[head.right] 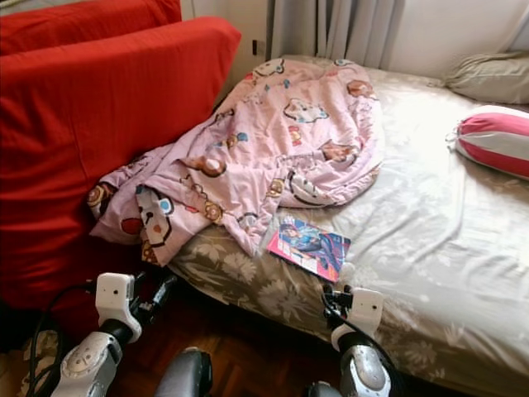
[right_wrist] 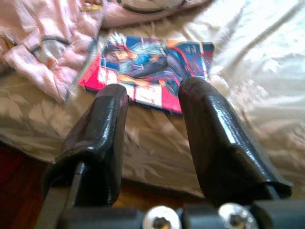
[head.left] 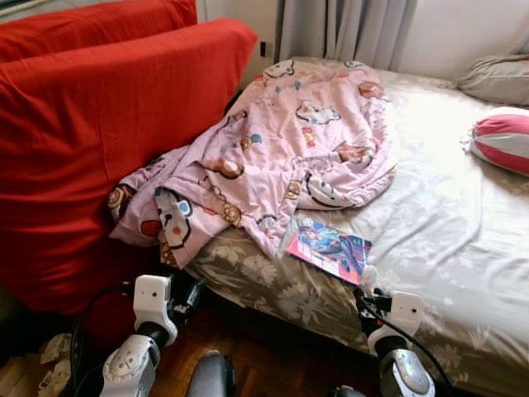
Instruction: Clean up the room
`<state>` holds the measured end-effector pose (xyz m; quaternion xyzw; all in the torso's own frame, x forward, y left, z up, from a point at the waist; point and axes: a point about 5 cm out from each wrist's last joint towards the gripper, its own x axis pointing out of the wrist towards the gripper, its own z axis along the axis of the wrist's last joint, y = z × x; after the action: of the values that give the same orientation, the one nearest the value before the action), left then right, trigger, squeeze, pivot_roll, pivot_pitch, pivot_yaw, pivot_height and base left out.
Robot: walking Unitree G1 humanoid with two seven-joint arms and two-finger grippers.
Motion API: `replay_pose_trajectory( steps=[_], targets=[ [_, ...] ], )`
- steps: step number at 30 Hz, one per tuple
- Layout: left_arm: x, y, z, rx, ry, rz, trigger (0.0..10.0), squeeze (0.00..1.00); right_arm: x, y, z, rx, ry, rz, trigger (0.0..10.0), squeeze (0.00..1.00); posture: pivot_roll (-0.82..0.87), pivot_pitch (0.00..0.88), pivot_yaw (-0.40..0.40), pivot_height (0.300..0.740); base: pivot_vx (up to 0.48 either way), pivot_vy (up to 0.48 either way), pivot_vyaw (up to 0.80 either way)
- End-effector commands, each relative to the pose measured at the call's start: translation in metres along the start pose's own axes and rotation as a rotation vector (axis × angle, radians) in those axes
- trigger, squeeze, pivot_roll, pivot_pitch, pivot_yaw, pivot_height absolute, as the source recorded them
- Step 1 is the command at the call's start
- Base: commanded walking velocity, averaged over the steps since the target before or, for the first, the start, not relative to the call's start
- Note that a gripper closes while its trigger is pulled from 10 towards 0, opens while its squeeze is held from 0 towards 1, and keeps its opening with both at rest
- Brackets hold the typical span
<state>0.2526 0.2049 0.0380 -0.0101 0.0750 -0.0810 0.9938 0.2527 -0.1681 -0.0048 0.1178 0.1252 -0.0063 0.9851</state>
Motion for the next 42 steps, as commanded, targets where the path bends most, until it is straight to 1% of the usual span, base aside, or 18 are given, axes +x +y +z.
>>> replay_pose_trajectory(
  steps=[1,10,16,20,22,24,28,30,31,32,33,34,35,36,37,38,39,42],
  targets=[
    [0.003,-0.006,0.003,-0.002,-0.007,-0.022,10.0,0.00,-0.004,-0.009,-0.005,0.004,0.025,-0.030,10.0,0.00,0.07,0.086,-0.009,0.626,0.379,0.000,0.00],
    [0.004,-0.009,0.003,-0.008,-0.009,-0.027,10.0,0.00,-0.003,-0.010,-0.004,0.007,0.025,-0.045,10.0,0.00,0.07,0.087,-0.005,0.626,0.391,0.000,0.00],
    [0.003,-0.009,0.003,-0.012,-0.010,-0.027,10.0,0.00,0.001,-0.027,0.002,0.030,0.023,-0.130,10.0,0.00,0.07,0.091,-0.003,0.626,0.394,0.000,0.00],
    [0.004,-0.010,0.004,-0.012,-0.014,-0.023,10.0,0.00,0.002,-0.032,0.004,-0.001,0.036,-0.141,10.0,0.00,0.07,0.096,-0.003,0.626,0.373,0.000,0.00],
    [0.004,-0.010,0.005,-0.017,-0.021,-0.021,10.0,0.00,0.003,-0.035,0.004,-0.023,0.060,-0.155,10.0,0.00,0.08,0.102,-0.003,0.626,0.000,0.000,0.00],
    [0.004,-0.011,0.006,-0.016,-0.026,-0.025,10.0,0.00,0.003,-0.035,0.004,-0.019,0.056,-0.151,10.0,0.00,0.08,0.105,-0.002,0.626,0.000,0.000,0.00],
    [0.004,-0.012,0.008,-0.014,-0.026,-0.037,10.0,0.00,0.009,-0.024,-0.002,-0.074,0.138,-0.059,10.0,0.00,0.09,0.119,-0.002,0.626,0.000,0.000,0.00],
    [0.004,-0.012,0.008,-0.013,-0.026,-0.037,10.0,0.00,0.009,-0.023,-0.003,-0.085,0.154,-0.046,10.0,0.00,0.09,0.119,-0.002,0.626,0.000,0.000,0.00],
    [0.003,-0.013,0.009,-0.014,-0.030,-0.040,10.0,0.00,0.012,-0.021,-0.004,-0.121,0.183,-0.011,10.0,0.00,0.10,0.128,-0.001,0.626,0.000,0.000,0.00],
    [0.003,-0.013,0.009,-0.014,-0.030,-0.040,10.0,0.00,0.012,-0.021,-0.004,-0.121,0.183,-0.011,10.0,0.00,0.10,0.128,-0.001,0.626,0.000,0.000,0.00],
    [0.003,-0.014,0.010,-0.016,-0.032,-0.042,10.0,0.00,0.014,-0.021,-0.006,-0.207,0.241,0.015,10.0,0.00,0.11,0.135,-0.002,0.626,0.000,0.000,0.00],
    [0.003,-0.014,0.011,-0.015,-0.033,-0.044,10.0,0.00,0.015,-0.022,-0.006,-0.232,0.264,0.025,10.0,0.17,0.11,0.137,-0.001,0.626,0.000,0.000,0.00],
    [0.002,-0.015,0.011,-0.014,-0.033,-0.046,10.0,0.00,0.016,-0.023,-0.006,-0.244,0.277,0.030,10.0,0.17,0.12,0.143,0.001,0.626,0.000,0.000,0.00],
    [0.001,-0.015,0.011,-0.014,-0.034,-0.047,10.0,0.00,0.016,-0.023,-0.007,-0.280,0.302,0.040,10.0,0.89,0.12,0.147,0.000,0.626,0.000,0.000,0.00],
    [0.000,-0.016,0.012,-0.016,-0.034,-0.048,10.0,0.00,0.020,-0.026,-0.003,-0.362,0.321,0.048,10.0,1.00,0.13,0.153,0.000,0.626,0.000,0.000,0.00],
    [0.000,-0.016,0.012,-0.016,-0.034,-0.048,10.0,0.00,0.020,-0.026,-0.003,-0.362,0.321,0.048,10.0,1.00,0.13,0.153,0.000,0.626,0.000,0.000,0.00],
    [-0.003,-0.016,0.013,-0.016,-0.034,-0.049,10.0,0.00,0.021,-0.028,-0.001,-0.418,0.339,0.058,10.0,1.00,0.14,0.168,0.001,0.626,0.000,0.000,0.00],
    [-0.006,-0.017,0.012,-0.019,-0.029,-0.044,10.0,0.00,0.021,-0.032,-0.002,-0.486,0.381,0.085,10.0,1.00,0.16,0.174,0.001,0.626,0.000,0.000,0.00]
  ],
)
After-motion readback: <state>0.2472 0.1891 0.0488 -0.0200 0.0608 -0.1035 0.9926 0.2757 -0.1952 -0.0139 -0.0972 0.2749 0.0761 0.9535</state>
